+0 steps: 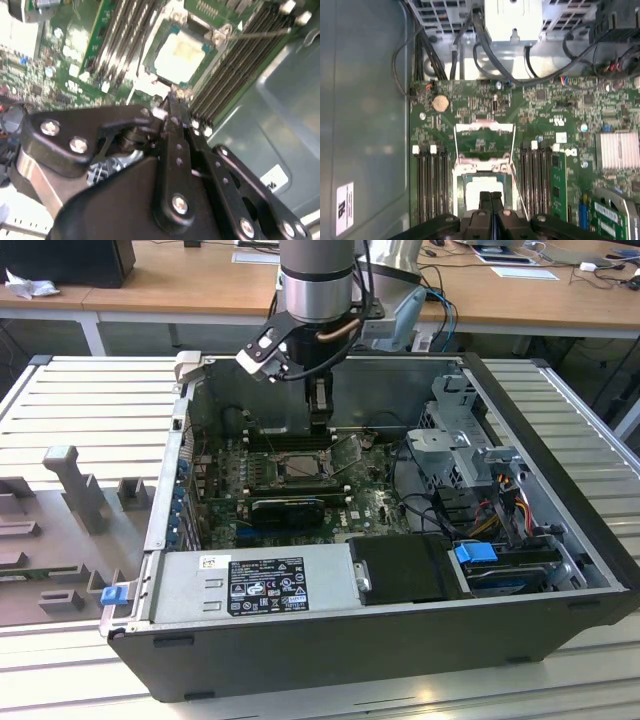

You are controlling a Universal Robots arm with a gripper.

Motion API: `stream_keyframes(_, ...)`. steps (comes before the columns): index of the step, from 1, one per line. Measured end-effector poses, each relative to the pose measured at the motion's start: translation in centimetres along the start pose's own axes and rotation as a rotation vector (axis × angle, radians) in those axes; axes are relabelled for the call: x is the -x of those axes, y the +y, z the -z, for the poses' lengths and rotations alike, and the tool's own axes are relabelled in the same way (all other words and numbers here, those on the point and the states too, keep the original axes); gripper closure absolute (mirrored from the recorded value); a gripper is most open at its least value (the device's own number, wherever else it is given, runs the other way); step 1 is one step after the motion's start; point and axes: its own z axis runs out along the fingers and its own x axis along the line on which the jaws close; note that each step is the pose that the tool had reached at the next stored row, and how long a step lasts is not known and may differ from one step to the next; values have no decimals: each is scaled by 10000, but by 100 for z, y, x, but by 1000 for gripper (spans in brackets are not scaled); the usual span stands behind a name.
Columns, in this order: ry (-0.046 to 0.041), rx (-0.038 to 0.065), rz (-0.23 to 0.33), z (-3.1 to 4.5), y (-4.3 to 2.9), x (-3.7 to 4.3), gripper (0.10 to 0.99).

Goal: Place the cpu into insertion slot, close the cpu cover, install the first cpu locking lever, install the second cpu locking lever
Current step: 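Close the cpu cover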

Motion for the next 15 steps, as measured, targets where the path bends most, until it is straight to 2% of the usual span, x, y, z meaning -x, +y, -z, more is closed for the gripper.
stream_keyframes(4, 1, 1, -2, -3, 25, 0, 980)
stream_keyframes(6, 1, 1, -3, -6, 60, -1, 980)
stream_keyframes(9, 0, -6, -3, -15, 184, -5, 980)
stream_keyframes(15, 0, -6, -2, -20, 242, -7, 980)
